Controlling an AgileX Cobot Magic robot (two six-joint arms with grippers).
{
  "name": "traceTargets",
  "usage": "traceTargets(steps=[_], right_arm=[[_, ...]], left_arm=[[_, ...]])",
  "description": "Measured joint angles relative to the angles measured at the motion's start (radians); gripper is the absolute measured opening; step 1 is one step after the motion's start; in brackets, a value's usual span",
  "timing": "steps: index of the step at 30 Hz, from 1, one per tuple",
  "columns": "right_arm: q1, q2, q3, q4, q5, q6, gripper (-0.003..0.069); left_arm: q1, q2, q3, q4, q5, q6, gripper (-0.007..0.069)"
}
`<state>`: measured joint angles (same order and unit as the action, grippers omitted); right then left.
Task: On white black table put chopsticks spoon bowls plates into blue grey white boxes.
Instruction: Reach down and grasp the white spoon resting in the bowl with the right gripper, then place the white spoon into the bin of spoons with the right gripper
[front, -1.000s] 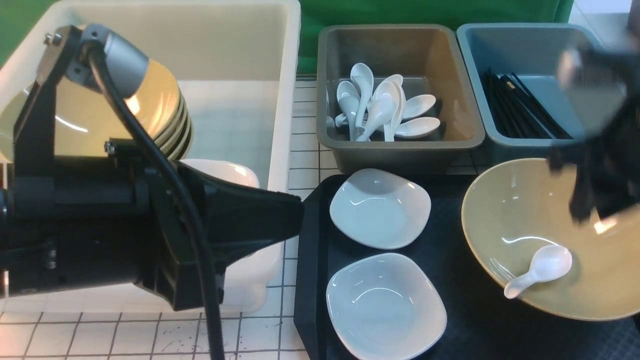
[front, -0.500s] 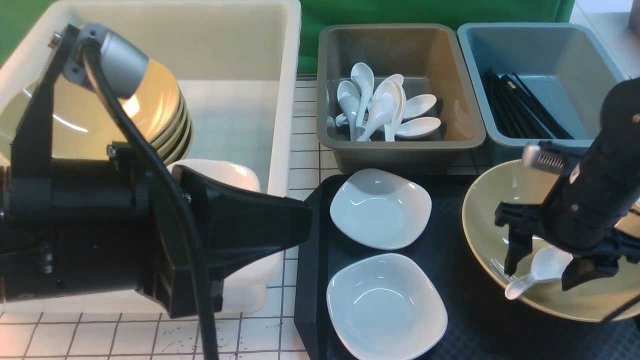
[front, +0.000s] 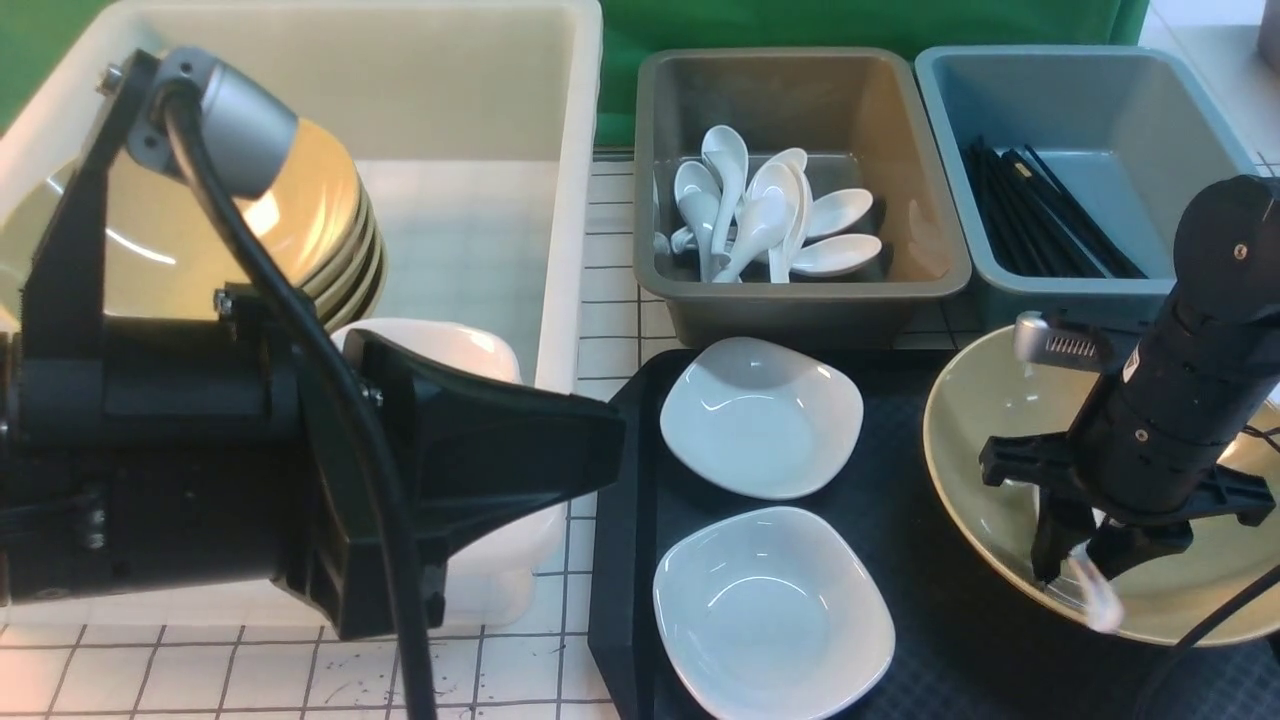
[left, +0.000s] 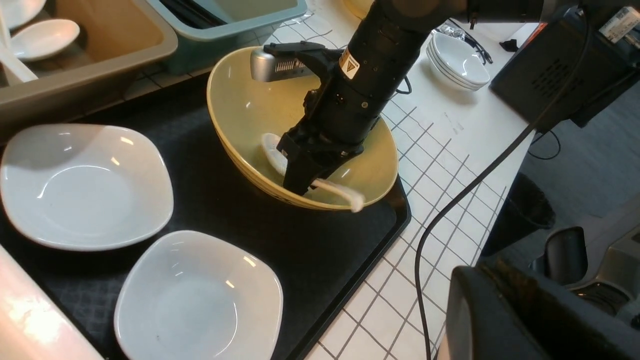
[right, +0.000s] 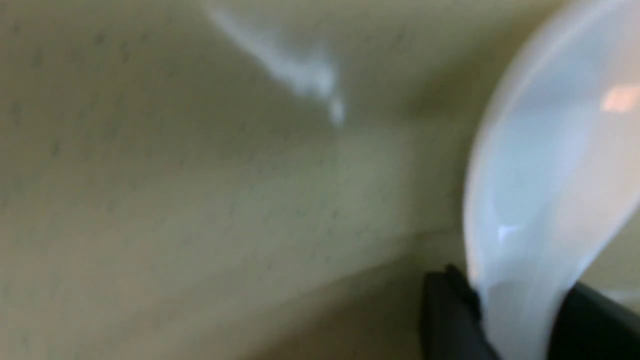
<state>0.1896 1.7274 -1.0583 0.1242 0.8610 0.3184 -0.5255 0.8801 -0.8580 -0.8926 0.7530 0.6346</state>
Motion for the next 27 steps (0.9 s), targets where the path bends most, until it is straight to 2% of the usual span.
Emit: traceTargets(steps=[5,10,14,16,22,25,27], right_arm=[[0.0,0.0,-0.018,-0.02,0.037,-0.11,0.0206],[0.0,-0.05,-0.109,-0.118,0.168,-0.132,0.0206],[0.004,-0.14,-0.217,-0.124,0.26,-0.147,0.0206],[0.013,-0.168,-0.276,-0.116,0.257,-0.173,0.0206],[0.06,-0.054,-0.545,0.052,-0.004,-0.377,0.0206],[0.064,0.053,-0.641,0.096,-0.101,-0.418,0.0206],[0.062,0.211,-0.758,0.101,-0.182,-0.433,0.0206]], left_arm=[[0.0,0.0,0.0,-0.001,0.0,0.002,-0.0001],[0.0,0.0,0.0,-0.001,0.005,0.002,-0.0001],[0.0,0.0,0.0,-0.001,-0.022,0.002,-0.0001],[0.0,0.0,0.0,-0.001,-0.062,0.003,-0.0001],[0.0,0.0,0.0,-0.05,-0.282,0.034,-0.0001],[0.0,0.0,0.0,-0.069,-0.328,0.037,-0.0001],[0.0,0.0,0.0,-0.08,-0.338,0.039,-0.0001]])
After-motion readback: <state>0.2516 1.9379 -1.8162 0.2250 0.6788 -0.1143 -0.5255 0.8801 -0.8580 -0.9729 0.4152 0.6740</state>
